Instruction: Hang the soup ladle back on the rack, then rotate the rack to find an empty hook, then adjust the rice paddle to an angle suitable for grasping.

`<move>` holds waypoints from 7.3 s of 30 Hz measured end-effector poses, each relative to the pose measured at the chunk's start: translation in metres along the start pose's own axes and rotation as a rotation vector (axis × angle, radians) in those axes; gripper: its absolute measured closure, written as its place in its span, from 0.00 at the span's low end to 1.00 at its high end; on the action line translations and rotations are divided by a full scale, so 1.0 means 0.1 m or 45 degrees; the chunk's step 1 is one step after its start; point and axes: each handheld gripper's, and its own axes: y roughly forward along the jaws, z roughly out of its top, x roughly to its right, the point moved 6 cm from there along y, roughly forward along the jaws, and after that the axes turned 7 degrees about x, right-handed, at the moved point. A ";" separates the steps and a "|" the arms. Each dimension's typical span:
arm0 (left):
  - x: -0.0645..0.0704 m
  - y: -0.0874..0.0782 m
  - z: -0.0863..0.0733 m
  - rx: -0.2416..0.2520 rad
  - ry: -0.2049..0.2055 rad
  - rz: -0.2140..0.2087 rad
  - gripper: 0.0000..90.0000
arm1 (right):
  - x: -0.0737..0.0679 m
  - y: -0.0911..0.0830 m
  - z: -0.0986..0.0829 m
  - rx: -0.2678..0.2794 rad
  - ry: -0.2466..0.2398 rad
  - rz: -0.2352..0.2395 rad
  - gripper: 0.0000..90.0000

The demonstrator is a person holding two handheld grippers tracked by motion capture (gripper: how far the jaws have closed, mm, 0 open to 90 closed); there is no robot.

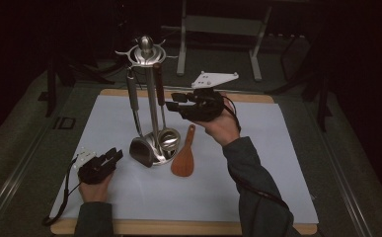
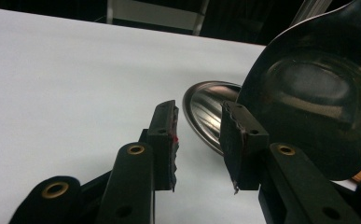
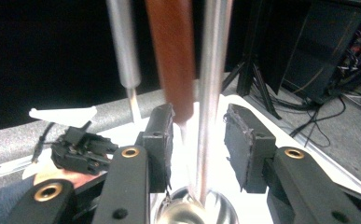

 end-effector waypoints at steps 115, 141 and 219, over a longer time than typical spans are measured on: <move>0.99 -0.03 2.79 0.676 0.044 -0.338 1.00 | 0.70 -0.36 -2.46 -0.923 0.143 -0.371 0.55; 0.75 -0.26 2.09 0.545 0.120 -0.266 0.93 | 0.70 -0.38 -2.46 -0.919 0.144 -0.374 0.55; 0.04 -0.06 0.05 0.109 -0.046 -0.117 0.75 | 0.71 0.77 -2.26 -0.854 0.365 -0.560 0.64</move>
